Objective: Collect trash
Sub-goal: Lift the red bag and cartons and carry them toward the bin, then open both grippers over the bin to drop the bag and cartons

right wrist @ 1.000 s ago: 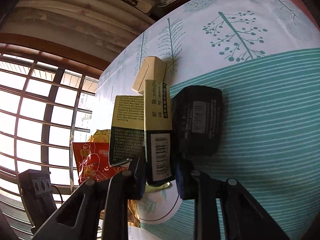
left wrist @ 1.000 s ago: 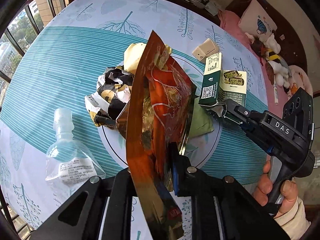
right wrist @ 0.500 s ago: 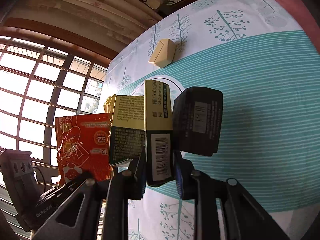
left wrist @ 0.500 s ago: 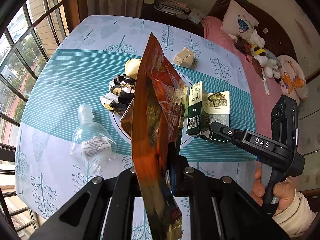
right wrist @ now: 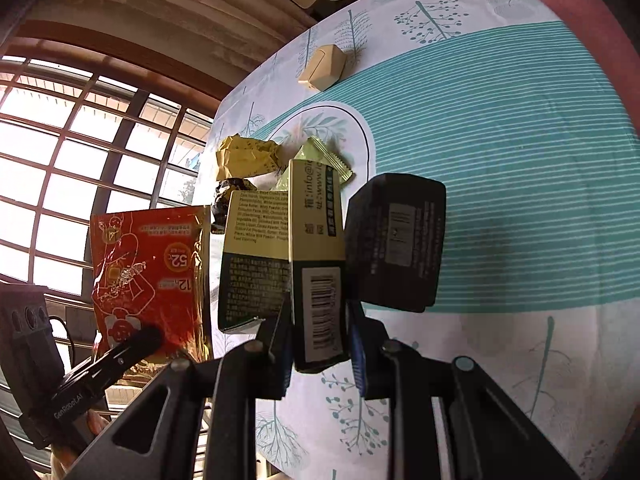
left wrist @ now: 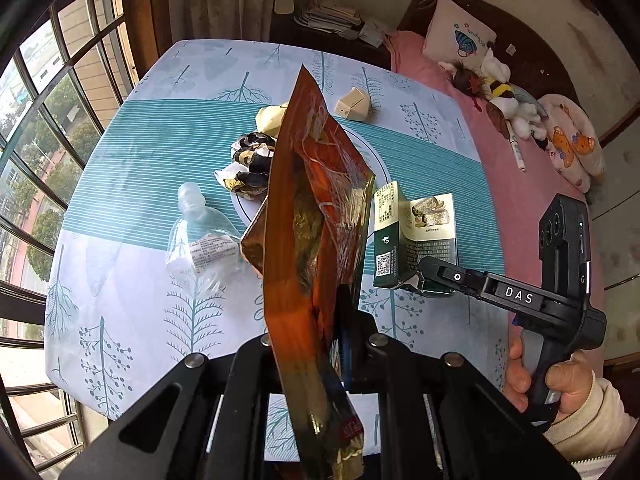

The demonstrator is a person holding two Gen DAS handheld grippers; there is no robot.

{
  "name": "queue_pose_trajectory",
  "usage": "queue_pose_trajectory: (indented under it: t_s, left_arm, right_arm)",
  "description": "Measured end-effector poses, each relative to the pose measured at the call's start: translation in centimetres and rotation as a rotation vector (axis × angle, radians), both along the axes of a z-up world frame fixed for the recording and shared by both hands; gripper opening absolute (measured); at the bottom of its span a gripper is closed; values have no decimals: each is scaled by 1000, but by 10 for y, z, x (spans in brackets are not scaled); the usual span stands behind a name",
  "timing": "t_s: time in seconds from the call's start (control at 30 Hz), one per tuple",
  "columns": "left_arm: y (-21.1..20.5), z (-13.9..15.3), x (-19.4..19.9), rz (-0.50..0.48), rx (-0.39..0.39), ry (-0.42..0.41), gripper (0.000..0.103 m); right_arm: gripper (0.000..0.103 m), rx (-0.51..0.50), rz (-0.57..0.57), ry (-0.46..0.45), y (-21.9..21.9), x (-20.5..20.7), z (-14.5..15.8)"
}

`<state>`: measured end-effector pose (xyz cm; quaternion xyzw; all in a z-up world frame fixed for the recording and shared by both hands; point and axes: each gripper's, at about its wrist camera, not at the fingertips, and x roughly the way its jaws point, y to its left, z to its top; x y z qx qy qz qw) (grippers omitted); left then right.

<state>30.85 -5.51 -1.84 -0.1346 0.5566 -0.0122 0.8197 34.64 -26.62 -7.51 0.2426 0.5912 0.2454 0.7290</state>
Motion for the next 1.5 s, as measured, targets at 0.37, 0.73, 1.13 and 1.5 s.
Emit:
queue_pose_trajectory:
  t_s: [0.37,0.73,1.13,1.5]
  left_arm:
    - [42,33,-87,-110,5,-88,10]
    - [100,29,-206,-237,-34,-109,10]
    - [86,-15,-270,-301,-87,16,10]
    - [54,-144,-295,-304,6,206,10]
  right_arm:
    - [23,-17,-46,-90,35,-94,46]
    - [23,-60,-142,-114,93,-232,64]
    - [23,-144,-188,-7,96,-316,35]
    - [23,-269,-131,135,100,-353,-94]
